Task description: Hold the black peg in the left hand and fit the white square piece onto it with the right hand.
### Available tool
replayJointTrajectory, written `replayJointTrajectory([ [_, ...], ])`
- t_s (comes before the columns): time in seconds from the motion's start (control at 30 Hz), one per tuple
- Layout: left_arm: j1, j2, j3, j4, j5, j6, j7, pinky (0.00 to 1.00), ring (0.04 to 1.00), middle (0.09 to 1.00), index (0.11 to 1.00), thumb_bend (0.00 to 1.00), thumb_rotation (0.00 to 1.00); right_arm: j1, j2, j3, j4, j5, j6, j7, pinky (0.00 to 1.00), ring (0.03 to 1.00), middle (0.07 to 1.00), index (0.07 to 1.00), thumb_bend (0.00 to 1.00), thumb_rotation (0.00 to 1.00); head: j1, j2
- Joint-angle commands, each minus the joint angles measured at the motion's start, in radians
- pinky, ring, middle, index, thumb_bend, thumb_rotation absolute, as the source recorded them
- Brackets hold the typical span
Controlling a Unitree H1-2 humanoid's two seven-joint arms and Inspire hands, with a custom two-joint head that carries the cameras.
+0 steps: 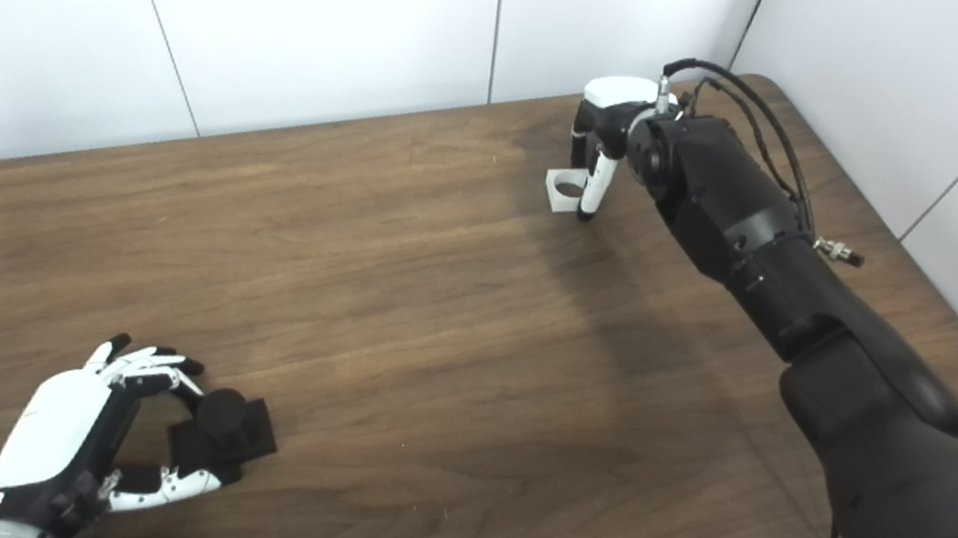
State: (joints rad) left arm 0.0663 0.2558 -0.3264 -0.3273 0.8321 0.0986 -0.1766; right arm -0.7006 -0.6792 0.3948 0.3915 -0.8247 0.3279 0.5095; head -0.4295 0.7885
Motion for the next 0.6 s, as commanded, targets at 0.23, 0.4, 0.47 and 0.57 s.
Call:
replayJointTrajectory([
  [0.23,0.017,0.007,-0.007,-0.01,0.009,0.011,-0.032,1.0,0.849,0.759,0.485,0.52,0.05,-0.026,-0.009,-0.024,-0.017,0.009,-0.005,-0.031,0.94,0.971,0.849,0.488,0.53,0.14,-0.001,0.006],
  [0.4,0.017,0.007,-0.007,-0.011,0.007,0.009,-0.03,1.0,0.849,0.759,0.485,0.52,0.05,-0.01,-0.007,-0.025,-0.031,0.005,0.002,-0.035,0.9,0.947,0.84,0.485,0.53,0.13,-0.001,0.007],
  [0.47,0.017,0.007,-0.007,-0.01,0.008,0.006,-0.028,1.0,0.848,0.757,0.485,0.52,0.05,-0.007,-0.009,-0.016,-0.039,-0.006,0.017,-0.018,0.9,0.936,0.84,0.485,0.52,0.13,-0.001,0.007],
  [0.57,0.017,0.006,-0.007,-0.009,0.002,0.002,-0.025,1.0,0.847,0.756,0.485,0.52,0.05,-0.003,-0.016,-0.007,-0.05,-0.012,0.022,0.0,0.91,0.929,0.835,0.485,0.52,0.13,0.0,0.009],
])
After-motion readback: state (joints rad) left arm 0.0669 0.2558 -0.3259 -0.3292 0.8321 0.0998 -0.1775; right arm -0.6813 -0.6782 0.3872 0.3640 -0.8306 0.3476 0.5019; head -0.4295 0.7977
